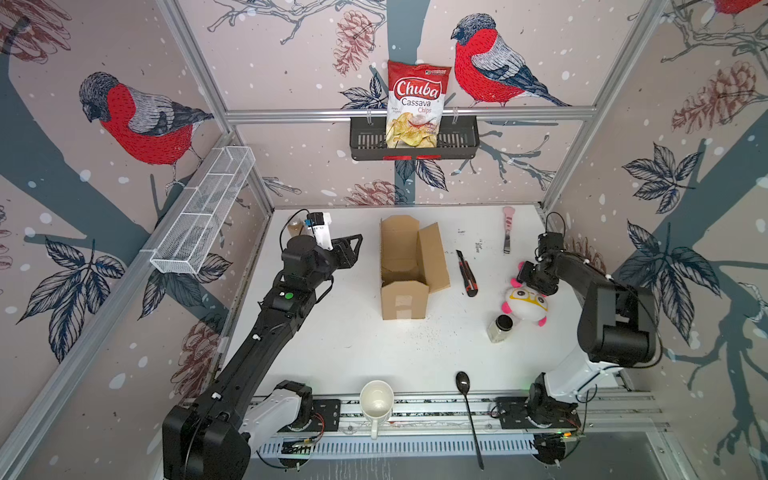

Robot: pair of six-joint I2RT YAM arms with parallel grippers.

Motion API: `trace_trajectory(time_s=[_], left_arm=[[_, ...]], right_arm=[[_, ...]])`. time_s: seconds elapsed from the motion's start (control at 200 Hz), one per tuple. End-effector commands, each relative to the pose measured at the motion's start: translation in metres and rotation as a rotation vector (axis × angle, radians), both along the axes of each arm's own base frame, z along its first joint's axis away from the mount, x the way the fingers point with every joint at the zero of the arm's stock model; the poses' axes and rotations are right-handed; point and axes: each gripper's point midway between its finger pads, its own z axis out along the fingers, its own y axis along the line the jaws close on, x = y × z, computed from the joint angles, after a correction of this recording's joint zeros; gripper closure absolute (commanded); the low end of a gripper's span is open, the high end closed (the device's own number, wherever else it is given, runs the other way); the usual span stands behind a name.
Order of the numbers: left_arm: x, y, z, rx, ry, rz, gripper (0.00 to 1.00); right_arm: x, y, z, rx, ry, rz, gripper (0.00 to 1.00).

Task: Unpack the express box
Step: 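Lower the plush toy onto the table beside the spice jar with the right gripper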

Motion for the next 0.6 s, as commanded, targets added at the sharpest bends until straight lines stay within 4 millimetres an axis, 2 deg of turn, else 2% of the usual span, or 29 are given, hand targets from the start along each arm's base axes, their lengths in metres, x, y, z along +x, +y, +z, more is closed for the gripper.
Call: trace_trajectory(time_s=[0.0,0.21,0.45,0.595], left_arm=[[0.001,-0.003,0.006,-0.007,-0.03,-0.016,0.52],[0.0,-0.004,0.004,-0.005,-0.029,-0.02,0.52],[-0.001,-0.003,0.005,-0.002,-0.034,-0.018,0.52],[0.0,-0.002,0.006,0.007,-0.037,-0.011,0.51]], right_arm=[[-0.007,-0.002,0.008,-0.01,0.014,-0.015,0.41],[-0.007,-0.005,0.019,-0.03,-0.006,-0.024,0.35],[-0.008,-0.007,0.028,-0.042,-0.017,-0.031,0.33],[-0.009,-0.01,0.042,-0.064,-0.036,-0.039,0.32]])
